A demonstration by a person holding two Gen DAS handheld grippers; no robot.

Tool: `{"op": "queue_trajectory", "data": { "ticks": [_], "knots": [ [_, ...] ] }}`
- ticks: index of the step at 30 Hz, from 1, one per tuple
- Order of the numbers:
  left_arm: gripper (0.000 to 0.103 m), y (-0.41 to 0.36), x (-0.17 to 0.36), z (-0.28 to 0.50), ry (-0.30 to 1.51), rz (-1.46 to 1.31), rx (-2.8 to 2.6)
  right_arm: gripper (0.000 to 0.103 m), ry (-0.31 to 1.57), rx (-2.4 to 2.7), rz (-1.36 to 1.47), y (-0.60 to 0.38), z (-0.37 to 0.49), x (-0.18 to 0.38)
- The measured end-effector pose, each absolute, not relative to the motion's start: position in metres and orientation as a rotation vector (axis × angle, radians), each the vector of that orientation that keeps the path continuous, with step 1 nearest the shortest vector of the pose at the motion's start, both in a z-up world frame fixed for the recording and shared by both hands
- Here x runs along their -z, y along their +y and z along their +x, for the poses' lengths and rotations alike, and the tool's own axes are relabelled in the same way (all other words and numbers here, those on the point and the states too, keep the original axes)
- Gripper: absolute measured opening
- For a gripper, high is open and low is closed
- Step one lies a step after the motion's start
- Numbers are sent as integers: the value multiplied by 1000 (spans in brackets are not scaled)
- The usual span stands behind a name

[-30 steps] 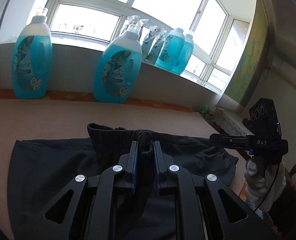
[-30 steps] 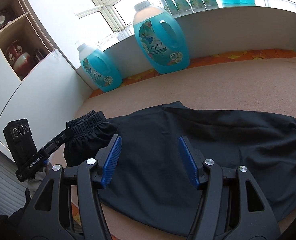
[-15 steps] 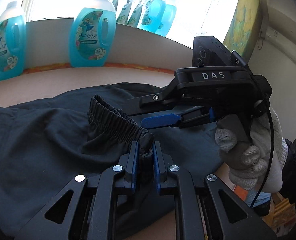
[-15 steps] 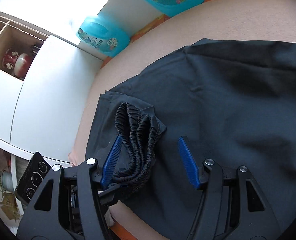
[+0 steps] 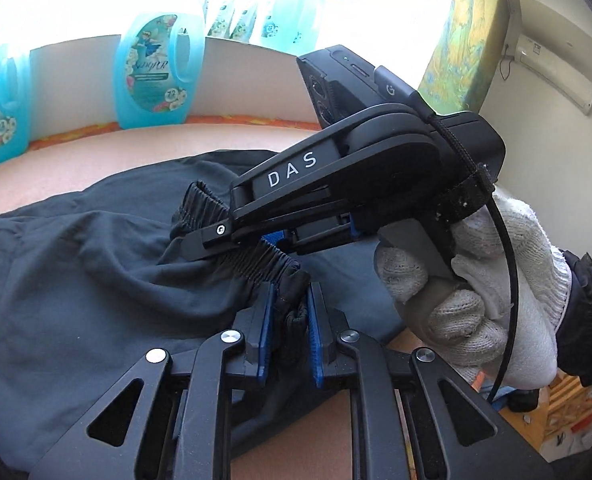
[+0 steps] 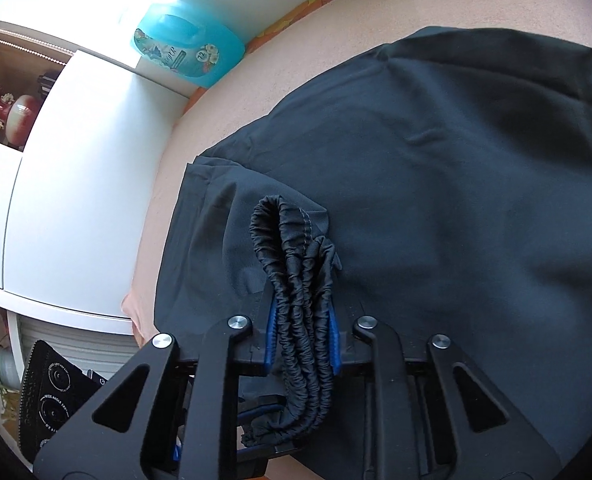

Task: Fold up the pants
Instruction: 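Open the left tool, leaving the waistband in the right tool, then lay the waistband onto the pants with the right tool and open it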

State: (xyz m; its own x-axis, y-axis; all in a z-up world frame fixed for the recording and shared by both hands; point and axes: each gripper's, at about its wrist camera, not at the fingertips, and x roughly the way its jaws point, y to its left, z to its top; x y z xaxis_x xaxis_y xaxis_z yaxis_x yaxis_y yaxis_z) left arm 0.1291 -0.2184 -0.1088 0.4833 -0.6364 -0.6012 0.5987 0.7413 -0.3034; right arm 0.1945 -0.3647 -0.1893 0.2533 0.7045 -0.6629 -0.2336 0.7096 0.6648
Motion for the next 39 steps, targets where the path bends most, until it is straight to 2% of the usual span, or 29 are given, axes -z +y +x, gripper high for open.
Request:
{"op": "queue_trajectory", "data": {
  "ticks": [1, 8, 17, 33, 35, 36, 39],
  "knots": [
    [18, -216, 107, 128, 767, -67, 766, 18, 1131, -668, 477, -368, 194, 184],
    [18, -159, 80, 117, 757, -128, 720, 17, 1000, -633, 385, -402, 184, 139],
    [18, -96, 80, 150, 770, -55, 475, 17, 965, -468, 400, -487, 195, 122],
    [19, -147, 107, 164, 858, 51, 555, 18, 1049, -230, 448, -622, 209, 159],
    [19, -151, 113, 165, 877, 60, 560, 22, 1068, -227, 469, -629, 211, 166],
    [19, -153, 116, 165, 885, 69, 562, 31, 1076, -221, 475, -632, 211, 168],
    [19, -155, 120, 164, 898, 82, 564, 41, 1051, -233, 509, -642, 200, 164]
  ]
}}
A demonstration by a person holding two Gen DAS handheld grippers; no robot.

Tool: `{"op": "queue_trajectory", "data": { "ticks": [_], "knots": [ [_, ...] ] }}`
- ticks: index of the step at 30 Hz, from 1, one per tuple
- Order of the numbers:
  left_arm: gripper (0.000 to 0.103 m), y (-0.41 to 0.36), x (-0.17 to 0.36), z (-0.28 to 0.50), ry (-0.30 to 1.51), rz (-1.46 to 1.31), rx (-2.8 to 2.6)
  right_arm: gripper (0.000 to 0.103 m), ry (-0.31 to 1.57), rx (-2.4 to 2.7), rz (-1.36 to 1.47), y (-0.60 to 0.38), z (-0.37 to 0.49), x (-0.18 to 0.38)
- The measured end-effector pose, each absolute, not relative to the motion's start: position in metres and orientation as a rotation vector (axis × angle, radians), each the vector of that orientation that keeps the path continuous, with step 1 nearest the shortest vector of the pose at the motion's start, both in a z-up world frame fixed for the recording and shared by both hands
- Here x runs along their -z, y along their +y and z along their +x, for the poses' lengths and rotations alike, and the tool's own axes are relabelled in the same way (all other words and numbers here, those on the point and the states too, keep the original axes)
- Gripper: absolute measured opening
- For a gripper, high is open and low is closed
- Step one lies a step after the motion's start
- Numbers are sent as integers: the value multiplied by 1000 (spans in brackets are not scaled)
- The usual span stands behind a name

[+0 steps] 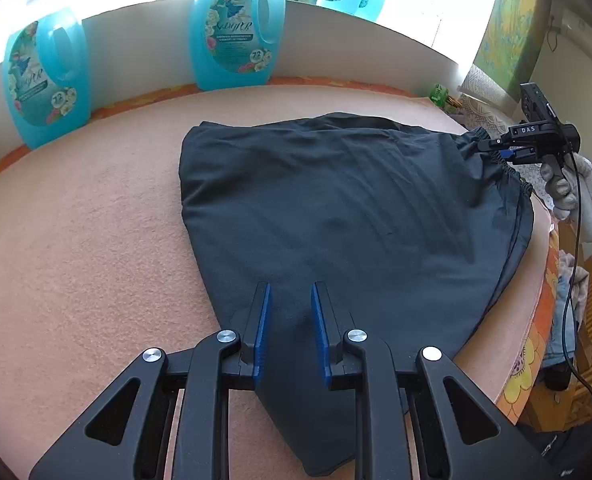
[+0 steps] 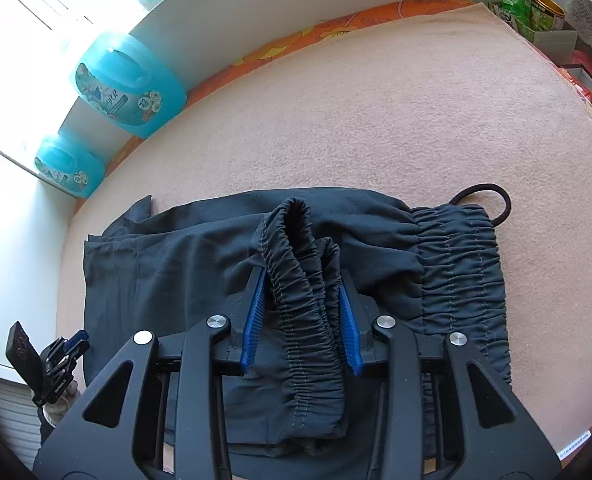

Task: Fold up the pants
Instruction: 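Lay the waistband onto the pants with the right tool and open it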

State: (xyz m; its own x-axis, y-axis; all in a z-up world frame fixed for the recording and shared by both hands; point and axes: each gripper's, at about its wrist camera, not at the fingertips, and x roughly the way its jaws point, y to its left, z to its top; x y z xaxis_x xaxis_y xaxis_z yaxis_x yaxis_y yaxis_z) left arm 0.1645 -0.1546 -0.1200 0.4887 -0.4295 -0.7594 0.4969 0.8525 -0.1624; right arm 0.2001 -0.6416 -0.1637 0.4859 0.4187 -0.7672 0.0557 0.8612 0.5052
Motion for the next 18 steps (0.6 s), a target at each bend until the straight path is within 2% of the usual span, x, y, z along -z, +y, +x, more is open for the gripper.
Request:
{"op": "queue_trajectory", "data": {
  "ticks": [1, 3, 10, 11, 12, 14, 16, 18],
  "knots": [
    [19, -154, 121, 165, 902, 82, 565, 43, 1042, -247, 515, -643, 193, 161],
    [19, -154, 124, 166, 908, 81, 564, 58, 1029, -243, 502, -644, 181, 157],
    [19, -154, 128, 168, 912, 65, 571, 57, 1085, -230, 465, -628, 156, 174],
    [19, -154, 127, 168, 911, 64, 571, 47, 1083, -207, 436, -623, 154, 174],
    [19, -153, 127, 168, 909, 58, 569, 30, 1085, -180, 396, -619, 152, 174],
    [24, -148, 123, 168, 904, 38, 562, 28, 1066, -148, 353, -615, 150, 170],
    [36, -140, 117, 166, 890, 13, 545, 27, 1044, -89, 313, -616, 149, 164],
    [43, -130, 112, 162, 880, -13, 529, 27, 1024, -33, 282, -618, 147, 157]
  ]
}}
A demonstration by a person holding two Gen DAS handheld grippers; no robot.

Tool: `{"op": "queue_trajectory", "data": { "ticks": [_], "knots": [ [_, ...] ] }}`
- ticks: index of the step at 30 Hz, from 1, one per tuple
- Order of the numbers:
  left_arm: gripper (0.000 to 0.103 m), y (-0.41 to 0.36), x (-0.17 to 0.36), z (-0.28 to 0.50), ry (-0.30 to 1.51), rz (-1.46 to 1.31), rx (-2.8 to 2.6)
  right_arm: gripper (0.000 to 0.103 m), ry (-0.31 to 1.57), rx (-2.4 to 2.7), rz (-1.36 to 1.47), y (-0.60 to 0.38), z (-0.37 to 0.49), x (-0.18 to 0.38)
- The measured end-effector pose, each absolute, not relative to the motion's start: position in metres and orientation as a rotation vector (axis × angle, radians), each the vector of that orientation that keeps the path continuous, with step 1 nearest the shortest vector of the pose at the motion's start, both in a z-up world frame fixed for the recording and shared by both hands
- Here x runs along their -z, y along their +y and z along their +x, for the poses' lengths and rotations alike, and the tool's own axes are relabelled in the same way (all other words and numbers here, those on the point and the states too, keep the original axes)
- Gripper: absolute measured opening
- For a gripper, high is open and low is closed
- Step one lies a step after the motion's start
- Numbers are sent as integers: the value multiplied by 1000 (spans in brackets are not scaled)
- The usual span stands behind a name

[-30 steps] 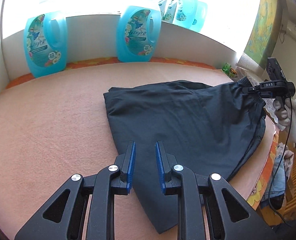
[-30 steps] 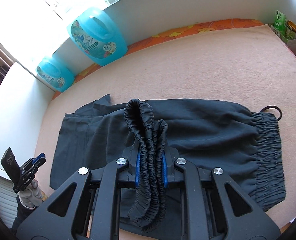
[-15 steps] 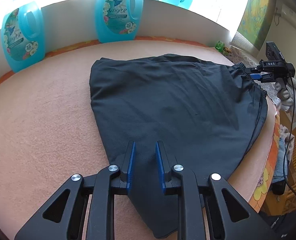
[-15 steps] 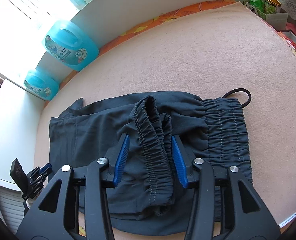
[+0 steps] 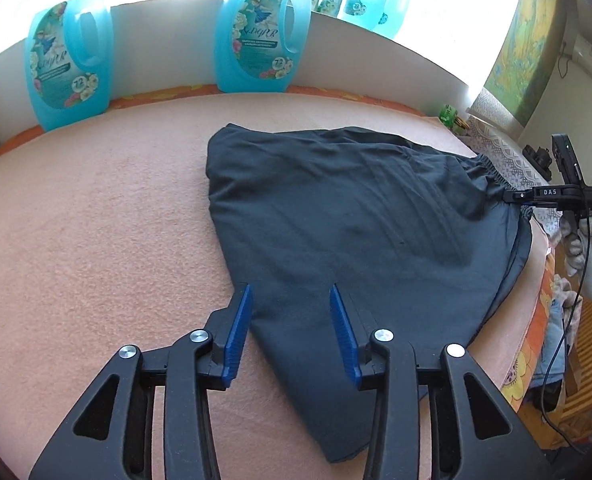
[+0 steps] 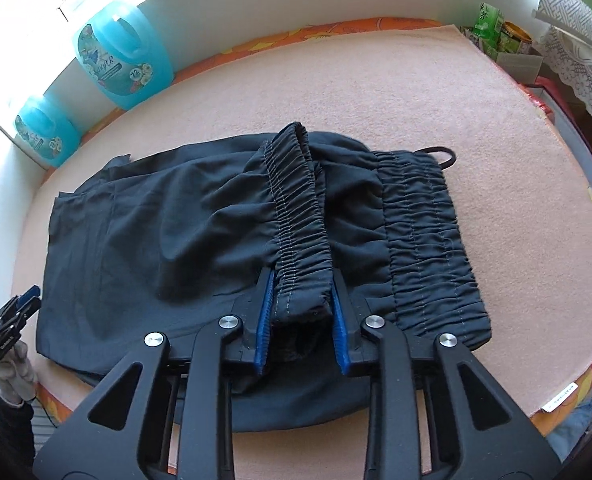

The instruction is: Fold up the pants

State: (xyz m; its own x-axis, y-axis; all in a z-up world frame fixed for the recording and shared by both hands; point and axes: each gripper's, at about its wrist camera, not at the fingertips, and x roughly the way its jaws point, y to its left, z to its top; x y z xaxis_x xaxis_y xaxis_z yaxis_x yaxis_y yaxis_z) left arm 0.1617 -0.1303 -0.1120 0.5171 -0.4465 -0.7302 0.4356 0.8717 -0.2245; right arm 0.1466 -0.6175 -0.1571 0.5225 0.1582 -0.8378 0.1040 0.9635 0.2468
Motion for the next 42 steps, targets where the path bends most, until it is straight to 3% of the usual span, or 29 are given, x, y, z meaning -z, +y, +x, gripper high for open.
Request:
{"op": "queue_trajectory", "data": {
  "ticks": [7, 9, 11, 25, 42],
  "knots": [
    [45, -110, 121, 151, 925, -70, 507, 28, 1013, 19, 217, -614, 144, 147],
    [45, -110, 125, 148, 937, -85, 514, 45, 984, 79, 193, -613, 142, 139],
    [45, -109, 130, 148, 950, -110, 519, 51, 939, 80, 203, -613, 138, 127],
    [45, -123, 135, 144, 957, -185, 541, 53, 827, -332, 181, -469, 162, 74],
    [45, -116, 137, 141, 961, -291, 552, 53, 1087, -576, 35, -245, 253, 140]
  ]
}}
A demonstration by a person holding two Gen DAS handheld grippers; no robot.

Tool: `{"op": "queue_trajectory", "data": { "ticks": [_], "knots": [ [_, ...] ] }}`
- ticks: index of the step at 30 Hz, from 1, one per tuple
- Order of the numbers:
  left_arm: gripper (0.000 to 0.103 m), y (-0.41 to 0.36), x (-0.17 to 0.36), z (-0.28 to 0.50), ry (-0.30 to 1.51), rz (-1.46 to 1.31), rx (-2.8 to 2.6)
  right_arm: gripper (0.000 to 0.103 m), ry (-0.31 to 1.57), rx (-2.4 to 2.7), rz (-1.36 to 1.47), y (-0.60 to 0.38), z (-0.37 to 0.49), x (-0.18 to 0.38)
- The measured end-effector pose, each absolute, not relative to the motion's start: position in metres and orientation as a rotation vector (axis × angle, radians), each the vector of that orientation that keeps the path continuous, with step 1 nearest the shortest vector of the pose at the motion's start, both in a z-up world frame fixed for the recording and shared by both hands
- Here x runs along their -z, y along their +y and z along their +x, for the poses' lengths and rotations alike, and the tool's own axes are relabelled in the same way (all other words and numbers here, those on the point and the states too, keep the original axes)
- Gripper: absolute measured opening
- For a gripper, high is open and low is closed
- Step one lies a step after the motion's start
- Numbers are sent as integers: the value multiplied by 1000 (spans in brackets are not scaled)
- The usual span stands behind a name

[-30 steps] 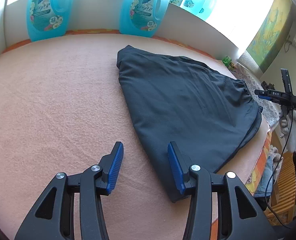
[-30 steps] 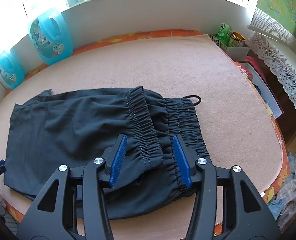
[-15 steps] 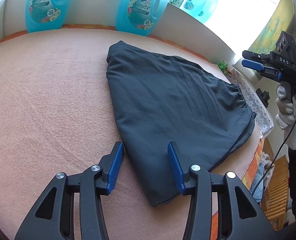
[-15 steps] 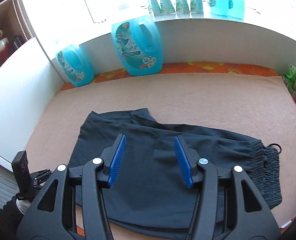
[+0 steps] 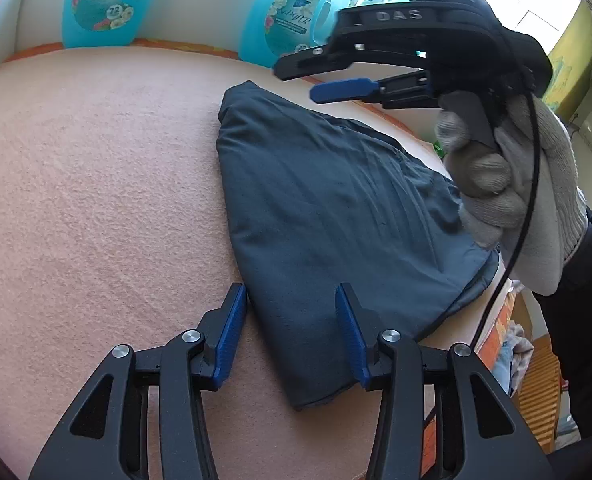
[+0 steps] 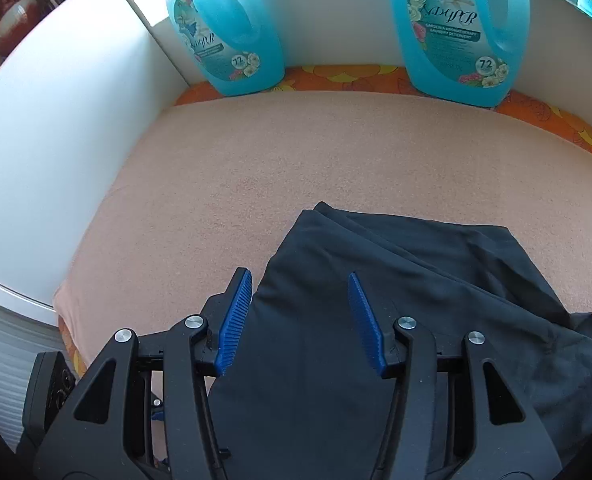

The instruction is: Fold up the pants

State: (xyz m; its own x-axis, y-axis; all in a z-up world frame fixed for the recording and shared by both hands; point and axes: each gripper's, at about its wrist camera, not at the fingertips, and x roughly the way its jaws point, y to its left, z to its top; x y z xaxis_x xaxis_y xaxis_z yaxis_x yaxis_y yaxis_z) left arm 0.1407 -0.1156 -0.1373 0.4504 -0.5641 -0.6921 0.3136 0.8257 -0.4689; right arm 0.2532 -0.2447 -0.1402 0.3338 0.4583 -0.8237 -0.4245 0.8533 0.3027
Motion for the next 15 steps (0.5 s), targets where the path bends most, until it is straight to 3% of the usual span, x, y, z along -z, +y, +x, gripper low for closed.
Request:
{"op": "queue_trajectory", "data": {
  "ticks": [8, 12, 15],
  "knots": [
    [44, -115, 138, 140, 952, -338, 598, 53, 1178, -450, -166, -184, 284, 157],
    [33, -116, 137, 138, 947, -343, 622, 53, 1197, -376, -319, -167, 291, 163],
    [33, -117, 135, 136, 939, -341, 637, 53, 1223, -337, -379, -160, 295, 169]
  ]
}}
